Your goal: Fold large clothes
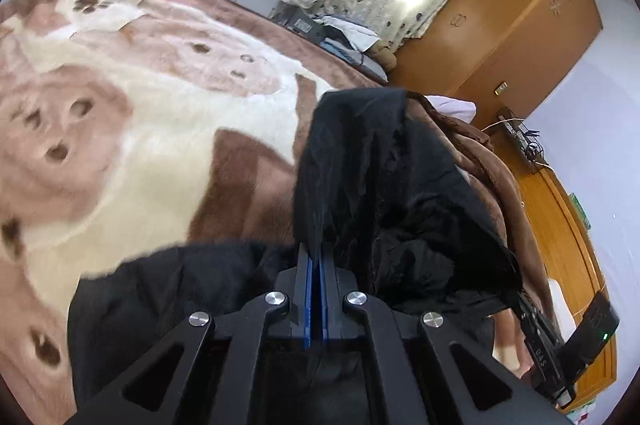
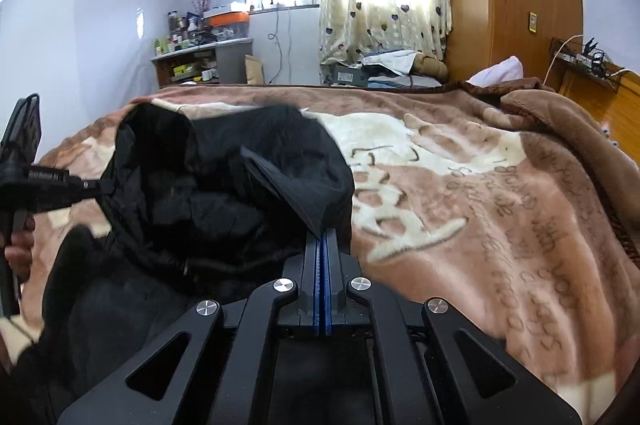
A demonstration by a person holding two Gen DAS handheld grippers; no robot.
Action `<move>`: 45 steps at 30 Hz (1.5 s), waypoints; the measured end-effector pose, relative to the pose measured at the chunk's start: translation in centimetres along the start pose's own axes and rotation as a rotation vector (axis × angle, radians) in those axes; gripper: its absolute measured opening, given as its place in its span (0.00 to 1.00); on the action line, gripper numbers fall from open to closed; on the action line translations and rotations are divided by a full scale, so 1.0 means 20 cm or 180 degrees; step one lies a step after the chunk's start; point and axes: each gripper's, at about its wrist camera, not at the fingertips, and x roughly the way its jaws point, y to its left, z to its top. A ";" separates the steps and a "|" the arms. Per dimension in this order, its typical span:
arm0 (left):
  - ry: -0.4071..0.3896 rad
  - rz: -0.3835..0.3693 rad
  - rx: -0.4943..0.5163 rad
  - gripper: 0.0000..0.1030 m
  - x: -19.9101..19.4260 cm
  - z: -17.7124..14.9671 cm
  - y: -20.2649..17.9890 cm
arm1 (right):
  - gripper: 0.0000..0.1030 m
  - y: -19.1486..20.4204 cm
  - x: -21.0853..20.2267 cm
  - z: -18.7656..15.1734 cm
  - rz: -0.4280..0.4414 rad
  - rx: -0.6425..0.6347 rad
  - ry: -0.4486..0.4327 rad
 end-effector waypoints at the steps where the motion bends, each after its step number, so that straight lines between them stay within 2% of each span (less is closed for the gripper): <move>1: 0.0007 -0.0030 -0.0050 0.02 -0.02 -0.02 0.02 | 0.00 0.00 -0.03 -0.04 -0.0016 -0.0005 0.0008; 4: 0.0030 -0.0034 -0.0263 0.02 -0.07 -0.11 0.13 | 0.00 0.01 -0.07 -0.15 -0.0092 -0.0034 0.0108; 10: 0.0118 0.0005 -0.0696 0.02 -0.10 -0.21 0.28 | 0.00 -0.06 -0.10 -0.30 -0.0109 0.0254 0.0315; 13: 0.0060 0.0071 -0.0855 0.02 -0.16 -0.24 0.34 | 0.00 -0.09 -0.09 -0.34 -0.0185 0.0328 0.0419; 16: 0.0013 0.0075 -0.1077 0.02 -0.22 -0.27 0.42 | 0.00 -0.15 -0.08 -0.40 -0.0170 0.0596 0.0534; 19: 0.0050 0.0175 -0.0956 0.02 -0.29 -0.28 0.42 | 0.00 -0.22 -0.11 -0.44 -0.0127 0.0877 0.0573; 22: 0.0021 0.0101 -0.0943 0.02 -0.35 -0.28 0.40 | 0.00 -0.27 -0.18 -0.44 -0.0052 0.1099 0.0555; 25: -0.0015 0.0137 -0.0870 0.02 -0.41 -0.30 0.38 | 0.00 -0.26 -0.26 -0.41 0.0062 0.1052 0.0500; 27: 0.0064 0.0100 -0.0865 0.03 -0.43 -0.32 0.37 | 0.04 -0.24 -0.30 -0.38 0.0337 0.1052 0.0533; 28: 0.0103 0.0100 -0.0847 0.06 -0.45 -0.34 0.36 | 0.15 -0.23 -0.31 -0.38 0.0513 0.1104 0.0576; 29: 0.0117 0.0080 -0.0770 0.08 -0.46 -0.35 0.33 | 0.22 -0.21 -0.30 -0.38 0.0763 0.1190 0.0664; 30: 0.0145 0.0033 -0.0678 0.18 -0.46 -0.36 0.31 | 0.35 -0.20 -0.28 -0.39 0.0917 0.1252 0.0716; 31: 0.0184 -0.0031 -0.0638 0.35 -0.46 -0.38 0.28 | 0.44 -0.17 -0.26 -0.41 0.1075 0.1310 0.0784; 32: 0.0246 -0.0114 -0.0621 0.45 -0.45 -0.39 0.26 | 0.47 -0.14 -0.24 -0.42 0.1193 0.1316 0.0858; 33: 0.0291 -0.0201 -0.0645 0.61 -0.43 -0.40 0.25 | 0.53 -0.09 -0.21 -0.44 0.1336 0.1290 0.0952; 34: 0.0294 -0.0229 -0.0670 0.65 -0.43 -0.41 0.24 | 0.57 -0.04 -0.18 -0.46 0.1419 0.1251 0.1005; 36: 0.0332 -0.0293 -0.0666 0.65 -0.40 -0.41 0.22 | 0.58 0.07 -0.11 -0.49 0.1582 0.1155 0.1115; 38: 0.0405 -0.0363 -0.0694 0.67 -0.38 -0.42 0.21 | 0.60 0.15 -0.03 -0.52 0.1723 0.1240 0.1230; 44: 0.0436 -0.0428 -0.0609 0.75 -0.31 -0.40 0.15 | 0.59 0.21 0.04 -0.48 0.1886 0.1555 0.1114; 45: 0.0428 -0.0456 -0.0661 0.76 -0.30 -0.39 0.15 | 0.38 0.21 0.04 -0.46 0.1849 0.1566 0.1101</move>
